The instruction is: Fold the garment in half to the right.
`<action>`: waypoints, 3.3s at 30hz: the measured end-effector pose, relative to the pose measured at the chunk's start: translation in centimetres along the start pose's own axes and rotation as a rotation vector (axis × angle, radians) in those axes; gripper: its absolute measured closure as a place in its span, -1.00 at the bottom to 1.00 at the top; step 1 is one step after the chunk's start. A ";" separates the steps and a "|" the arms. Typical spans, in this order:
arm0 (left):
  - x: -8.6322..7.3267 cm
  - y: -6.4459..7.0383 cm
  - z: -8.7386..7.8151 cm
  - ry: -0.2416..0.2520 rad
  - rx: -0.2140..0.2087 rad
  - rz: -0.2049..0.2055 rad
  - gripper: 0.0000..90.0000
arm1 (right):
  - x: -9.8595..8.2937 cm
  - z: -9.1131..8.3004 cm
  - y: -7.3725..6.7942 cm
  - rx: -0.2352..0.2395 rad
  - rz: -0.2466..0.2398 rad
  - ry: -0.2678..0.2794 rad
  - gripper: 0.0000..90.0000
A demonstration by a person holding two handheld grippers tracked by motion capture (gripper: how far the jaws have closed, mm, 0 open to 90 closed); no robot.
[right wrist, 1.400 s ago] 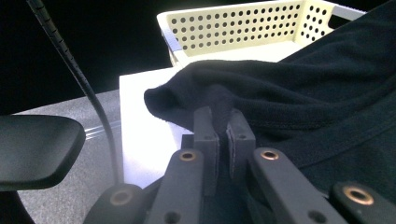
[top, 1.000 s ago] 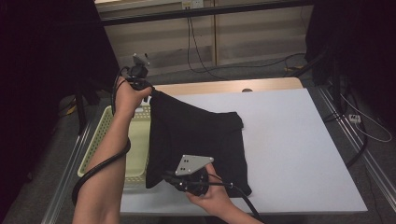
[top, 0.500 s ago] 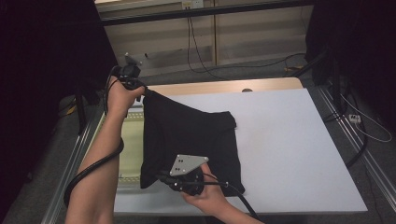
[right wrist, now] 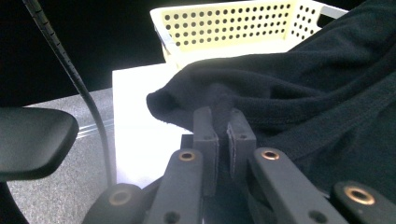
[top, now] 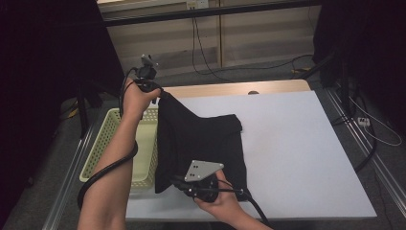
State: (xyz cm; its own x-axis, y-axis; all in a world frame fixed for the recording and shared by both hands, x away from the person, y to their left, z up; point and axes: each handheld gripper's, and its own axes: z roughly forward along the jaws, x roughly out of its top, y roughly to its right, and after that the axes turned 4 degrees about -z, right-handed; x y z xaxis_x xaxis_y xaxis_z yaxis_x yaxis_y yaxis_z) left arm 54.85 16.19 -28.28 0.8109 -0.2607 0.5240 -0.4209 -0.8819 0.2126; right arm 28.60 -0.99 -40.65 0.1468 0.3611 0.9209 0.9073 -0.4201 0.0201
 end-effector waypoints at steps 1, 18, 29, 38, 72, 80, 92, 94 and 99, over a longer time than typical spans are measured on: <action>0.0 0.2 0.2 0.004 -0.007 -0.003 0.94 | -0.2 -0.3 0.1 -0.004 -0.002 -0.003 0.90; 0.2 3.9 5.6 0.004 -0.093 0.046 0.94 | -2.9 -3.1 1.1 -0.065 0.030 -0.031 0.90; 0.1 5.4 7.2 0.012 -0.116 0.079 0.93 | -3.7 -3.7 1.3 -0.076 0.038 -0.055 0.90; 0.2 5.8 8.5 0.001 -0.120 0.070 0.93 | -4.1 -4.2 1.7 -0.083 0.057 -0.054 0.90; -7.5 5.3 9.7 0.138 -0.205 0.190 -0.50 | -2.2 -5.3 5.8 -0.124 0.071 -0.170 -0.13; -10.1 3.8 8.7 0.136 -0.181 0.231 -0.54 | -0.5 -2.7 6.2 -0.125 0.062 -0.198 -0.06; -13.0 3.3 9.4 0.130 -0.172 0.226 -0.54 | -2.9 0.2 5.6 -0.131 0.047 -0.354 0.37; -13.4 3.3 9.4 0.143 -0.167 0.224 -0.54 | -3.0 -0.6 5.7 -0.140 0.044 -0.350 0.44; -14.4 3.5 9.3 0.147 -0.176 0.230 -0.54 | -3.6 -2.6 6.1 -0.138 0.088 -0.299 0.79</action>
State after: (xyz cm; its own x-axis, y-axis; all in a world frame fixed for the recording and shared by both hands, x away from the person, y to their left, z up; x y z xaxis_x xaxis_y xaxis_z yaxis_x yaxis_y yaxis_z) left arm 45.45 13.18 -42.75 0.6243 -0.3741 0.6858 -0.6604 -0.7217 0.2075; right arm 32.60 -7.08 -42.83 0.3497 0.5380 0.7669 0.8271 -0.5618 0.0169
